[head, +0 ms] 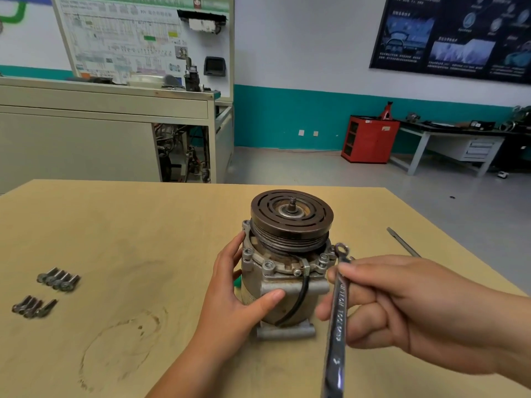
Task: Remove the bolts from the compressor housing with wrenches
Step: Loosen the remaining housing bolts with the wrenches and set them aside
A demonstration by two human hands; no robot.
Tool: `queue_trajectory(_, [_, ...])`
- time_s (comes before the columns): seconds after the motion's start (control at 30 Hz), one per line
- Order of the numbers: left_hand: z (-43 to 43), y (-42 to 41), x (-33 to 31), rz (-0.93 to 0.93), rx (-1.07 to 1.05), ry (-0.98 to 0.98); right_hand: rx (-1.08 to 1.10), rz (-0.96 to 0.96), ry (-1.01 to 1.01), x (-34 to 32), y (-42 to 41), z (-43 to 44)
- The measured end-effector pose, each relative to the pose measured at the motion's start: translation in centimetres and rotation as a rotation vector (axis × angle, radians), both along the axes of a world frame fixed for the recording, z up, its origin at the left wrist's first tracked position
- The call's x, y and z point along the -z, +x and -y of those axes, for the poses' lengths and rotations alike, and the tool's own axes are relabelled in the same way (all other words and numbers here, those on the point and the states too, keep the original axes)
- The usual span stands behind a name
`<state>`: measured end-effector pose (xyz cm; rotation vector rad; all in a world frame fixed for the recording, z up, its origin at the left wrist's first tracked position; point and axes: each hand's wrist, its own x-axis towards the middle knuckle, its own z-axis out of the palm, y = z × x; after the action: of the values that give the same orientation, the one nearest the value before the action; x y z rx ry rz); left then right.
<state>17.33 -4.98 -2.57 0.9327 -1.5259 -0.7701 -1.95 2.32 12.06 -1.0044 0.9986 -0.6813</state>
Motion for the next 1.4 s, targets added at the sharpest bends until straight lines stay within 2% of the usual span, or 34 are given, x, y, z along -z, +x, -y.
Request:
queue_trajectory(0.2, [0.0,-0.1,0.0,-0.006,-0.001,0.005,0.108,-0.012,0.027,-0.1,1.0,0.7])
queue_trajectory(0.33, [0.0,-0.1,0.0,-0.003,-0.001,0.005,0.042,-0.134,0.054,-0.7,0.6,1.3])
queue_trajectory(0.47, [-0.1,0.0,0.0,0.002,-0.001,0.011,-0.105,-0.433,0.004,-1.3,-1.2,2.4])
queue_trajectory(0.57, [-0.2,0.0,0.0,-0.001,0.003,0.016,-0.344,-0.862,-0.128,-3.0,-3.2,4.2])
queue_trajectory(0.67, [-0.2,0.0,-0.1,-0.01,0.009,0.016,-0.373,-1.218,-0.367,-4.0,-4.1,6.2])
queue_trajectory(0.77, [-0.2,-0.1,-0.1,-0.017,0.017,0.014,-0.346,-1.31,-0.559,-3.8,-4.4,7.9])
queue_trajectory(0.83, [-0.2,-0.1,0.0,-0.024,0.02,0.009,-0.365,-1.293,-0.595,-3.9,-4.6,8.6])
queue_trajectory(0.93, [-0.1,-0.1,0.1,-0.024,0.024,0.007,-0.417,-1.201,-0.506,-4.7,-5.8,8.3])
queue_trajectory(1.13, [-0.2,0.0,0.0,-0.009,0.012,0.005,-0.413,-0.665,-0.159,-1.8,-6.4,5.2])
queue_trajectory(1.3, [-0.1,0.0,0.0,0.005,0.004,0.002,-0.081,-0.201,0.001,-0.1,-2.6,1.9])
queue_trajectory(1.4, [-0.1,0.0,0.0,0.004,0.0,-0.006,0.021,-0.087,0.007,-0.4,-1.1,1.2])
